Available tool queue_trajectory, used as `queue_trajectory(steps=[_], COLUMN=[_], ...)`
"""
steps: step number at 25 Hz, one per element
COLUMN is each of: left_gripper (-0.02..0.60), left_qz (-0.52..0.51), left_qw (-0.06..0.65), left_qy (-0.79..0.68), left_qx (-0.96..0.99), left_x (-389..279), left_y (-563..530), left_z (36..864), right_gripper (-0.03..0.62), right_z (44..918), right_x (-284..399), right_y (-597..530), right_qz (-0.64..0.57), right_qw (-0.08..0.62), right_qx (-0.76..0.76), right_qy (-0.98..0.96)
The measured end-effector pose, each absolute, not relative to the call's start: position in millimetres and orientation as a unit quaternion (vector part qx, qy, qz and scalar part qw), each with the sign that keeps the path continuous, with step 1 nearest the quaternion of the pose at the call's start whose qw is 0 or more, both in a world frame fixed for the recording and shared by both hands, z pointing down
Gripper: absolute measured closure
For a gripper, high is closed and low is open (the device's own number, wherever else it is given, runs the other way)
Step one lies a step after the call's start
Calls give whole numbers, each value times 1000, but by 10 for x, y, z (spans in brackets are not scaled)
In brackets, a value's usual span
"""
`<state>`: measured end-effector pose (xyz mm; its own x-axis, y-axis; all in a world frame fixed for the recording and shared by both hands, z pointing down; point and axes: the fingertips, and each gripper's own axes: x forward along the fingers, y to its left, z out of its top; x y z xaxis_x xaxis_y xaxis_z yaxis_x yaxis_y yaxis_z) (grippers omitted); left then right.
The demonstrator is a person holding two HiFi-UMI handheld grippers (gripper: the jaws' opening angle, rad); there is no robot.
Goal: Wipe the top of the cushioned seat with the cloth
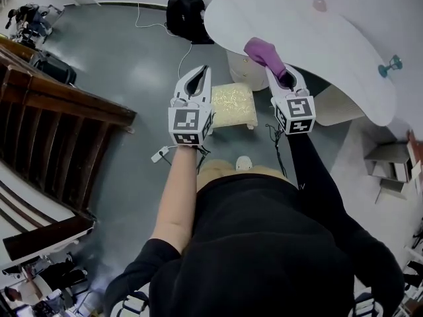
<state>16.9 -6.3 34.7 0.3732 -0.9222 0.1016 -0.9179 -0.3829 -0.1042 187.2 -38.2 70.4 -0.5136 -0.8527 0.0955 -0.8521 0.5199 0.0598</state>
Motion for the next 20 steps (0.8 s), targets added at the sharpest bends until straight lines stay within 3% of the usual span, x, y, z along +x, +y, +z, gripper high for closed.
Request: queue_trajectory(steps=[20], left_gripper=[574], left_qz=[-51], left_qw=[41], left_qy=[569], left_qx=[-820], left_x=[116], left_y=[-51], left_z=[18], right_gripper=[508], right_z=[435], right_x=[1764], right_y=[-311], right_qz=[-28], right_qw=[34], right_qx=[470], right_qy=[-881])
